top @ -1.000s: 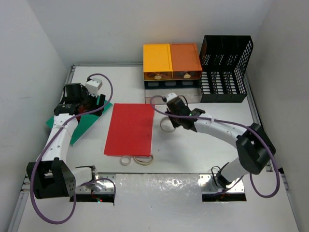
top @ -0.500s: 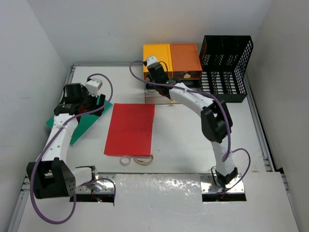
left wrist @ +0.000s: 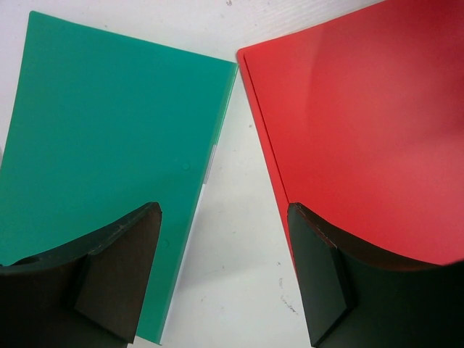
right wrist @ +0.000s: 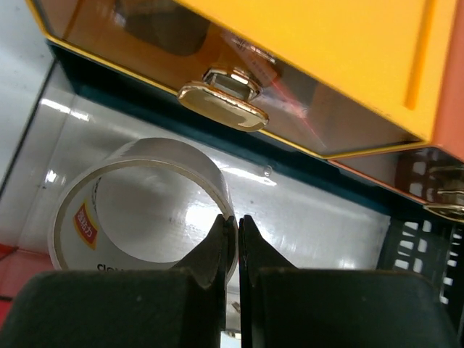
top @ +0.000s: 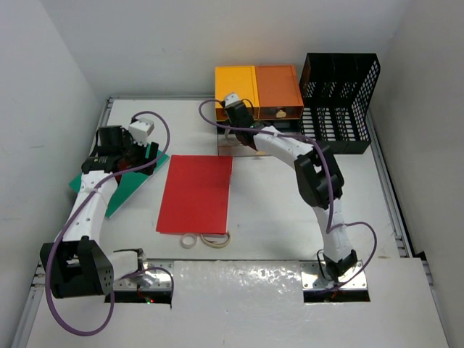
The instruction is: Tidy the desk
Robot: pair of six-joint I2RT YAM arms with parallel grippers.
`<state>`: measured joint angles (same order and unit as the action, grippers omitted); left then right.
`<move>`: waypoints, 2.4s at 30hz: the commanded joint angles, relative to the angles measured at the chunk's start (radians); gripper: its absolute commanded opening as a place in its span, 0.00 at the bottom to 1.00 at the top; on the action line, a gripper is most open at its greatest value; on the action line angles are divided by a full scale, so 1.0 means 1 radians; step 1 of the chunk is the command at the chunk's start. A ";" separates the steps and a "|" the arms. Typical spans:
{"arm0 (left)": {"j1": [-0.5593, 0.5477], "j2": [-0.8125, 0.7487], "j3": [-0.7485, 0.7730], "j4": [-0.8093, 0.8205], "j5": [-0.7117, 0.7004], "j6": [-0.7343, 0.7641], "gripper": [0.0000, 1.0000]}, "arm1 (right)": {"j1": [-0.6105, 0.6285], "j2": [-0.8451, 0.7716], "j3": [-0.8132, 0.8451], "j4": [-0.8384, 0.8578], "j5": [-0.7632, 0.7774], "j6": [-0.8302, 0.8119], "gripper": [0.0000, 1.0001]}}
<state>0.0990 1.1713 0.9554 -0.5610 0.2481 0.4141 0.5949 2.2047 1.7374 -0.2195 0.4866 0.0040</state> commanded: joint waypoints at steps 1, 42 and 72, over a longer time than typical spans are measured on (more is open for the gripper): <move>-0.001 -0.022 0.002 0.030 0.019 0.006 0.69 | -0.015 0.042 0.028 -0.064 -0.062 0.036 0.00; 0.260 -0.030 -0.159 0.108 -0.046 -0.023 0.70 | 0.588 -0.329 -0.513 0.127 -0.819 -0.254 0.56; 0.268 -0.044 -0.173 0.119 0.005 -0.012 0.70 | 0.669 -0.169 -0.427 0.043 -0.844 -0.311 0.40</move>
<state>0.3611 1.1347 0.7631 -0.4751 0.2291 0.3954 1.2655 2.0583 1.2835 -0.1745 -0.3492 -0.2974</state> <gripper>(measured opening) 0.697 0.403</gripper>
